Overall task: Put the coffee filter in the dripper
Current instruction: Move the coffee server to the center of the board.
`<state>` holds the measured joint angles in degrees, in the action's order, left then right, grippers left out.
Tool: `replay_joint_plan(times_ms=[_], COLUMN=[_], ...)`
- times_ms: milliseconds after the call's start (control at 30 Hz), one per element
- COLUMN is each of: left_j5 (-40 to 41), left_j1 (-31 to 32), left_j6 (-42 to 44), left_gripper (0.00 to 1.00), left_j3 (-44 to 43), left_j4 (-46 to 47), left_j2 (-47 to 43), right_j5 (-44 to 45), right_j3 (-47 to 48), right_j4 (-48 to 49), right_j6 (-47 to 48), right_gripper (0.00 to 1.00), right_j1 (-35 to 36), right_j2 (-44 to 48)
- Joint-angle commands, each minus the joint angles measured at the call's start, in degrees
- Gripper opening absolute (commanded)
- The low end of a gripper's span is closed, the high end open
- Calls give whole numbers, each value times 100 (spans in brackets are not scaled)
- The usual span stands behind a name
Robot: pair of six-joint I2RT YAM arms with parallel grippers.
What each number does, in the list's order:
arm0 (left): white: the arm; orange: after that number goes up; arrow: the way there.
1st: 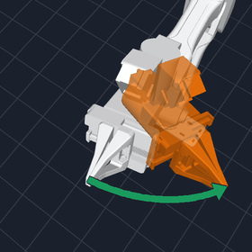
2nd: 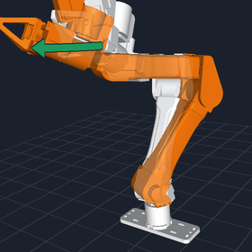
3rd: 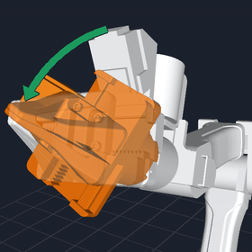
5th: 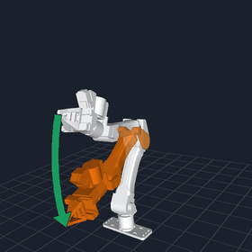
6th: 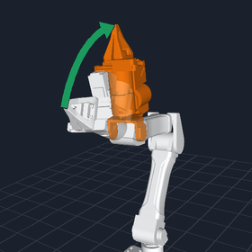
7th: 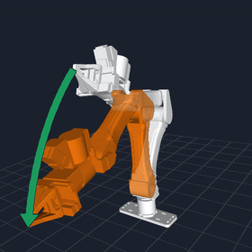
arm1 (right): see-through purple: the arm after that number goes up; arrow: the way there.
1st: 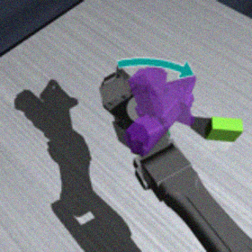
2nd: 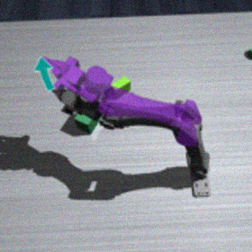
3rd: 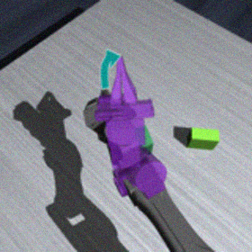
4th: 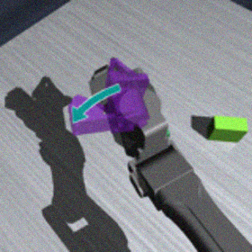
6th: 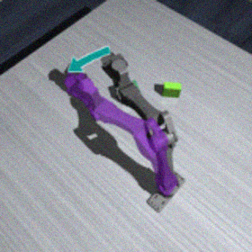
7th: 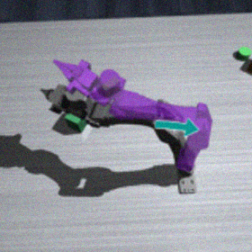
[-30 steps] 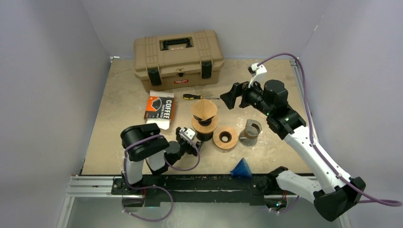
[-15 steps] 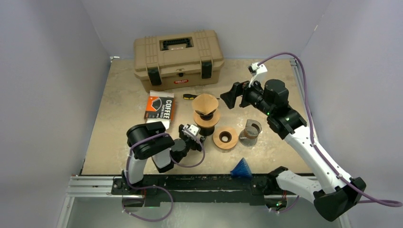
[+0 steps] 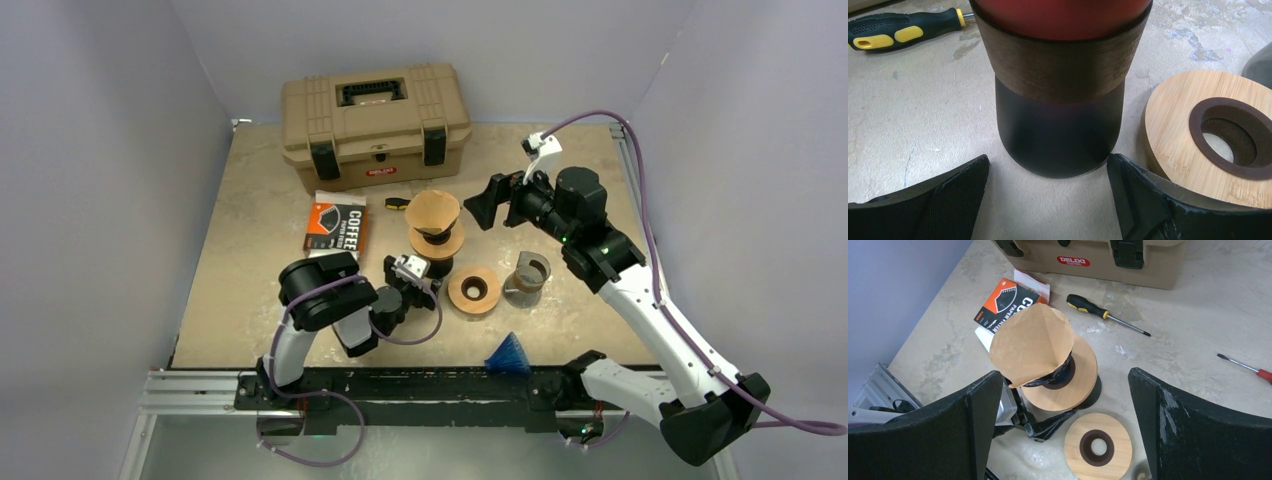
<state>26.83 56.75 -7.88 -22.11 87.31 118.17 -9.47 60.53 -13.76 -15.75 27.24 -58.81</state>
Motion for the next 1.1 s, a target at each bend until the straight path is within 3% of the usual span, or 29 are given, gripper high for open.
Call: replay_joint_plan(times_ms=[0, 367, 1067], left_j5=[68, 5, -562], left_j1=[-18, -63, -633], left_j6=[-190, -166, -295], left_gripper=[88, 92, 88], left_j3=[-209, -607, -1251], left_j4=[215, -92, -423], left_j2=[39, 257, 563], right_j5=[181, 156, 262], right_j3=[231, 231, 233], right_j4=[-70, -100, -151], right_j6=[90, 89, 150], right_gripper=[99, 99, 99], right_j1=[-9, -14, -15], right_j2=[71, 62, -21])
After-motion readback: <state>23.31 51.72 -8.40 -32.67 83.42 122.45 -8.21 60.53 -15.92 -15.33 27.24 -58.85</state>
